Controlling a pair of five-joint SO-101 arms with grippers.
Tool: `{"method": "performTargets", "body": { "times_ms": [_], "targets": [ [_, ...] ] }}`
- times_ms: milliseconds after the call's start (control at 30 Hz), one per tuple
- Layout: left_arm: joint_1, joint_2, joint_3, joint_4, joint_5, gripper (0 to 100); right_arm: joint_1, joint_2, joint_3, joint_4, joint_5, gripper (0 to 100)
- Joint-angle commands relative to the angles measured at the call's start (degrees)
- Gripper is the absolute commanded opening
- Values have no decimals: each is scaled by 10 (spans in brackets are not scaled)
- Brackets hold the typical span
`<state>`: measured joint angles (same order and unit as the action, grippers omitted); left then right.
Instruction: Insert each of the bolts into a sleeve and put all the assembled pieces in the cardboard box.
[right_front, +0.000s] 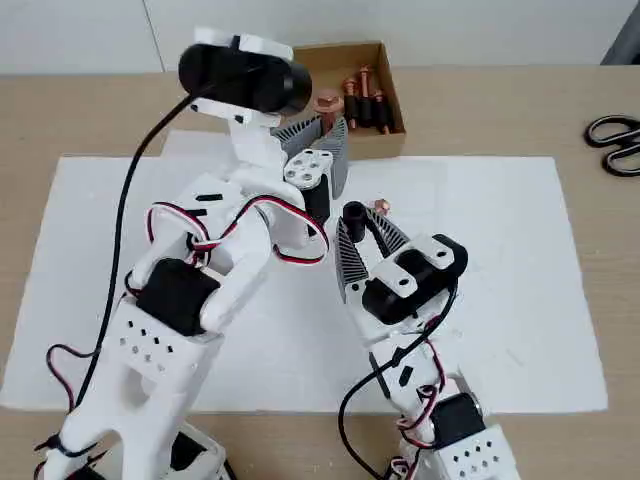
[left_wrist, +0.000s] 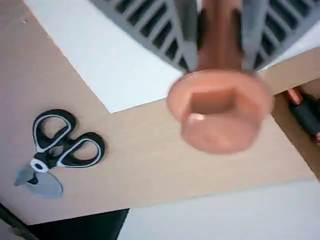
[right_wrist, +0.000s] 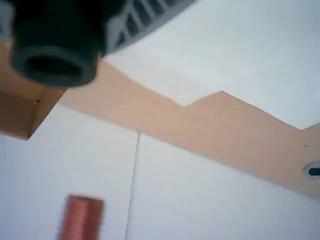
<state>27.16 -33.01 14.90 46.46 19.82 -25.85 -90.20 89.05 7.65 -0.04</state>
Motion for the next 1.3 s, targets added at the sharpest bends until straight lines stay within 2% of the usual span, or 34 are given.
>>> {"method": "performTargets", "body": {
  "times_ms": [0,300,1267],
  "targets": [
    [10,-16,6,-37,-7,6,-1,-7,-4,-13,3,4],
    [33,-16,22,-28,-7,6,-1,-7,-4,-13,3,4],
    [46,-16,58,-25,-7,6,-1,-7,-8,-13,3,4]
  ]
}}
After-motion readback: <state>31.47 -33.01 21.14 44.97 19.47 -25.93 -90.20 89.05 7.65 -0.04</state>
